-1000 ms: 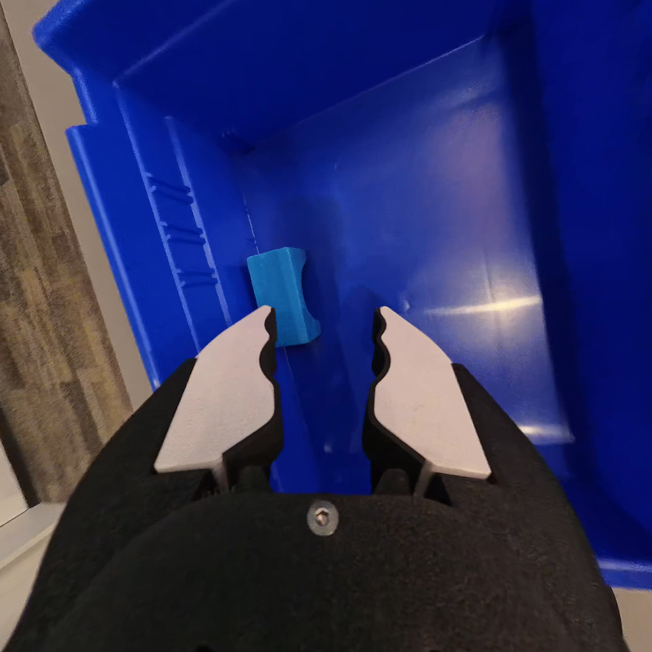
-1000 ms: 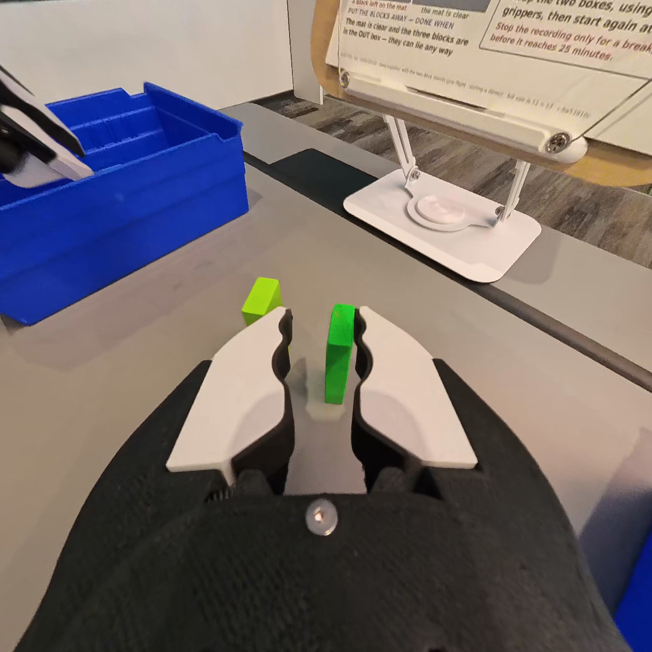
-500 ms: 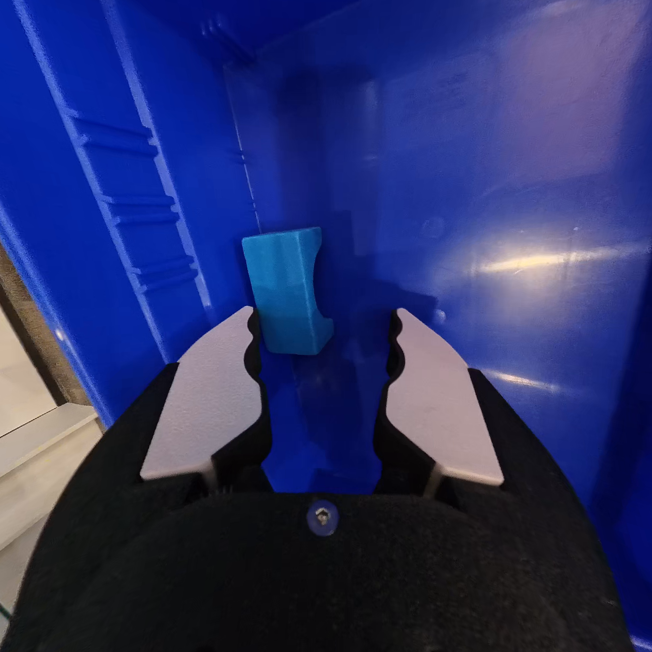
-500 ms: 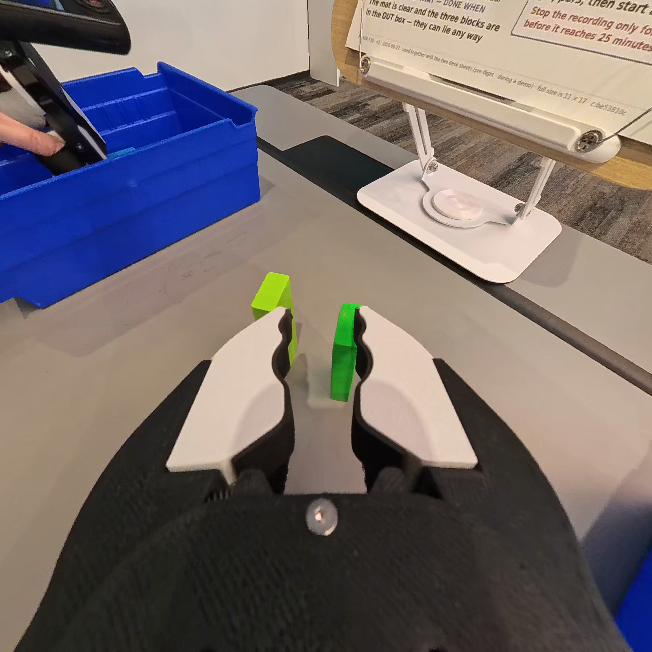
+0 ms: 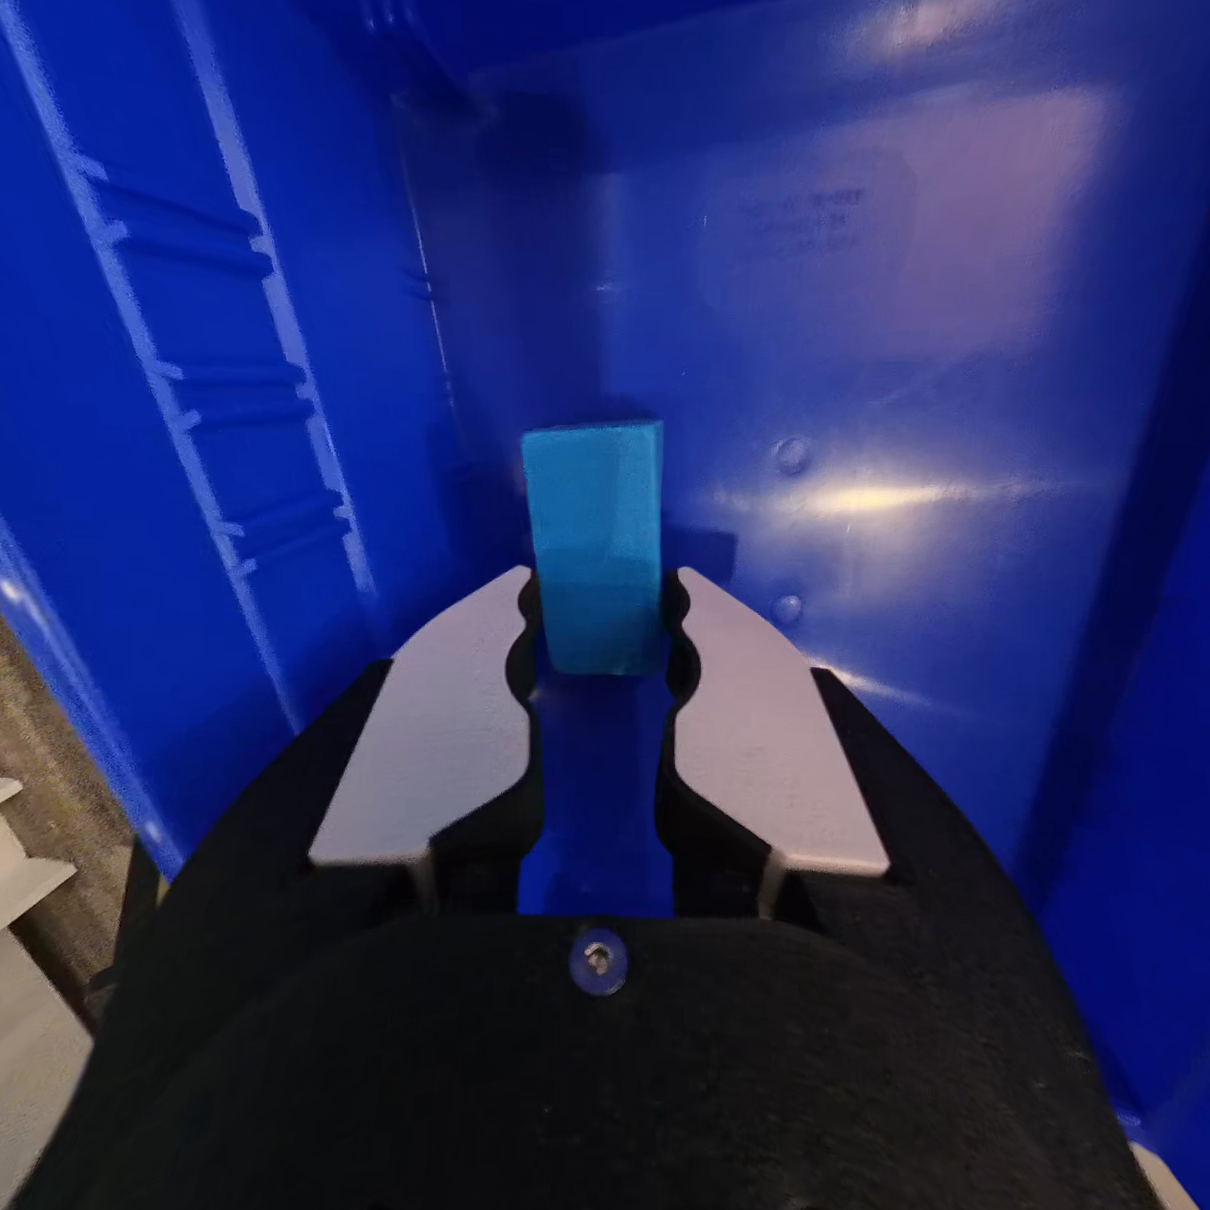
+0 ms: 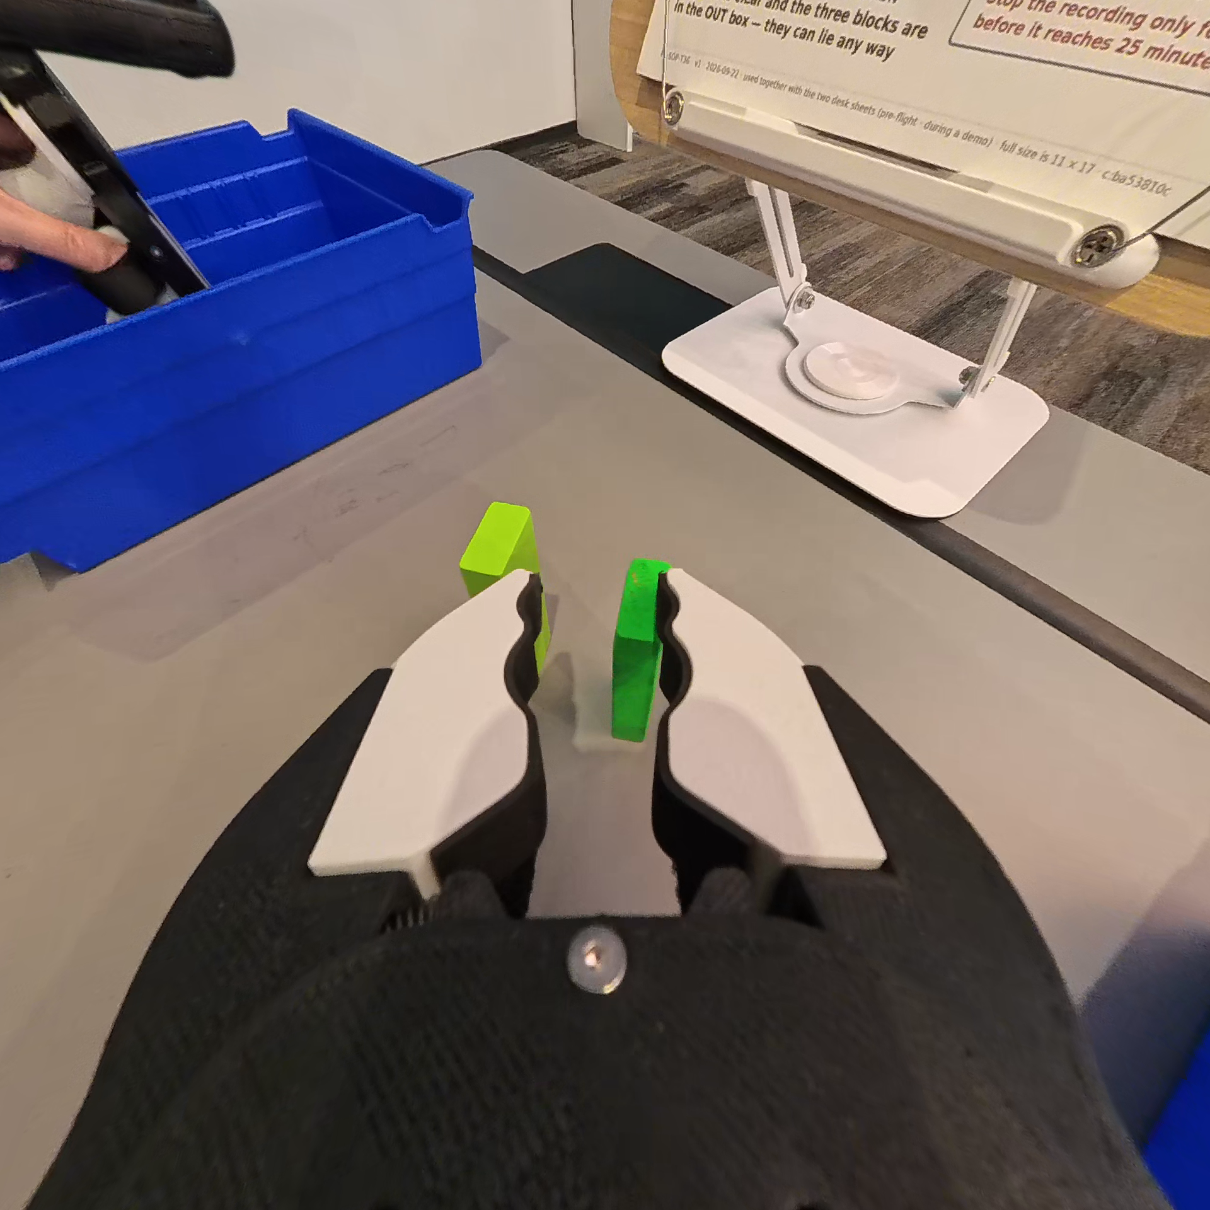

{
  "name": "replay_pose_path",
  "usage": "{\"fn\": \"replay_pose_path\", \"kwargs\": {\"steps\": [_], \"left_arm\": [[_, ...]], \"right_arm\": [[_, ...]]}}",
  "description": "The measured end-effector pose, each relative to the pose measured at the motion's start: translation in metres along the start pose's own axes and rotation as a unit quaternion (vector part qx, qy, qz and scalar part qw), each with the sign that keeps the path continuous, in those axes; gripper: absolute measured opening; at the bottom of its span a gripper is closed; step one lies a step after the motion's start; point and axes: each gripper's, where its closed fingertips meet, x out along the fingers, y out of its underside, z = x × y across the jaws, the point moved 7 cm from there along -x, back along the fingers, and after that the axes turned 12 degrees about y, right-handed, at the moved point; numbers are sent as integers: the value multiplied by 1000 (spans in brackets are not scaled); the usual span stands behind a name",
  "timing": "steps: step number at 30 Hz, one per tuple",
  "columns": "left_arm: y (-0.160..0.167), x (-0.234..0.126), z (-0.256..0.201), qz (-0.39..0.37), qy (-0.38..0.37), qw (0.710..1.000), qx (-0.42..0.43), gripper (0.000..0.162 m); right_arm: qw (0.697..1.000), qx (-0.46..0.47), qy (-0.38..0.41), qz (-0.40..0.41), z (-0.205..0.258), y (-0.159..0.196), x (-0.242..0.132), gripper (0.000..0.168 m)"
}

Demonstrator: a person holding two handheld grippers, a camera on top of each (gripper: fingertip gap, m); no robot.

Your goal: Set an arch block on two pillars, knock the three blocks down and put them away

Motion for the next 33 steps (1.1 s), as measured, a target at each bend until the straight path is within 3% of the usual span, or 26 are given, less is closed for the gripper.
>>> {"fn": "replay_pose_path", "kwargs": {"steps": [4,9,13,17,20,25,33], "left_arm": [[3,-16,-1,3,16,999,30,36],[4,-71,-21,-43,57,994,85,36],[4,-121,-86,-100,160,967,173,36],[5,-149,-171,-133,212,916,315,36],[-4,-147,-222,-140,202,886,393,36],[-22,-119,-283,-102,223,864,441,36],[-42,-81,-328,-57,177,842,507,36]], "right_arm": [[1000,6,6,-11,-3,-4,-4,34],[999,10,18,-42,-8,-19,-16,34],[997,3,30,-71,-14,-39,-32,34],[996,1,21,-84,-19,-54,-54,34],[996,1,15,-87,-27,-63,-74,34],[992,18,26,-118,-48,-79,-121,34],[978,96,-2,-186,-72,-89,-166,34]]}}
